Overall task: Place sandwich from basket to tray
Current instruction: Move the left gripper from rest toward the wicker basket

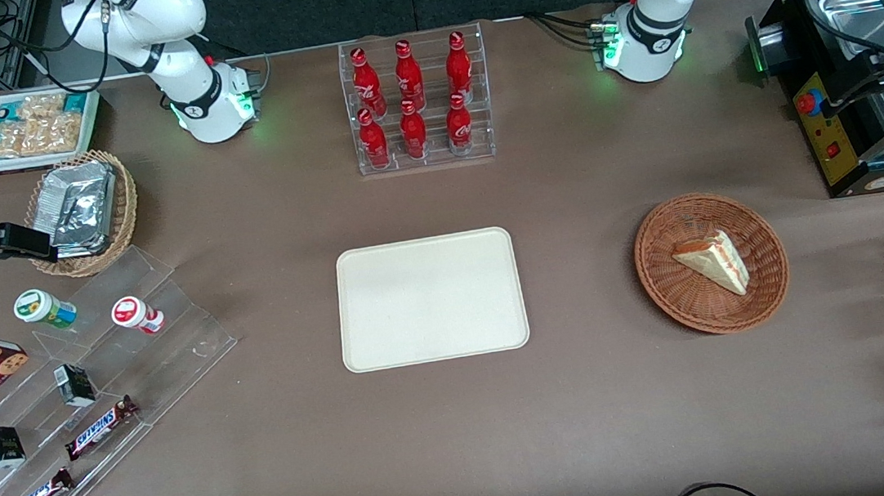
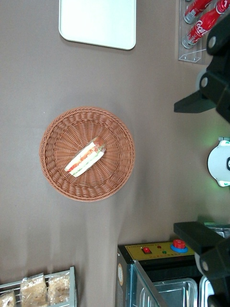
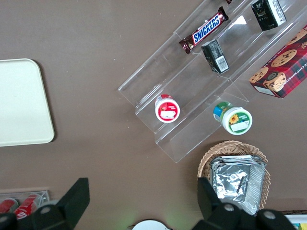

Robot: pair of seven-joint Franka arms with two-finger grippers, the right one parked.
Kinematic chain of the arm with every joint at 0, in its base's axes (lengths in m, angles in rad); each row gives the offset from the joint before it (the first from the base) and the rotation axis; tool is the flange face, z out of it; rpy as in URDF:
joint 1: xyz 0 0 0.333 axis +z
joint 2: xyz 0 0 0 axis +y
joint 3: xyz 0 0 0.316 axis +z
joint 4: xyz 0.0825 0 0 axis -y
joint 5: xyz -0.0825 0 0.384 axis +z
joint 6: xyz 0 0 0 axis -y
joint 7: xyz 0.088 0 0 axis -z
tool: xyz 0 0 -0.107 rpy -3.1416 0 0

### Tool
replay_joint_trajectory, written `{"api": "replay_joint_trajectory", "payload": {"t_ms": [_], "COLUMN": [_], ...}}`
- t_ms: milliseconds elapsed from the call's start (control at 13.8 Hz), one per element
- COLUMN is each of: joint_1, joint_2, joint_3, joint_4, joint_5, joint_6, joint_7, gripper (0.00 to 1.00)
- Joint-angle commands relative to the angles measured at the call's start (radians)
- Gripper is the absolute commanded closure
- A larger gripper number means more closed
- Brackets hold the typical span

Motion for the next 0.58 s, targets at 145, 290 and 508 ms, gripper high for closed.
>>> {"api": "replay_joint_trajectory", "payload": {"t_ms": [145,290,508], "joint_1": [0.000,-0.001,-0.001], "joint_2": [0.011,0.038,0.104], "joint_3": [-0.004,-0.004,0.000], "joint_4": [0.015,0.011,0.003], "joint_5": [-0.001,0.005,0.010], "joint_6": [-0.046,-0.040,-0.025], "joint_7": [0.011,0.001,-0.183], "gripper": [0.00,0.00,0.00]}}
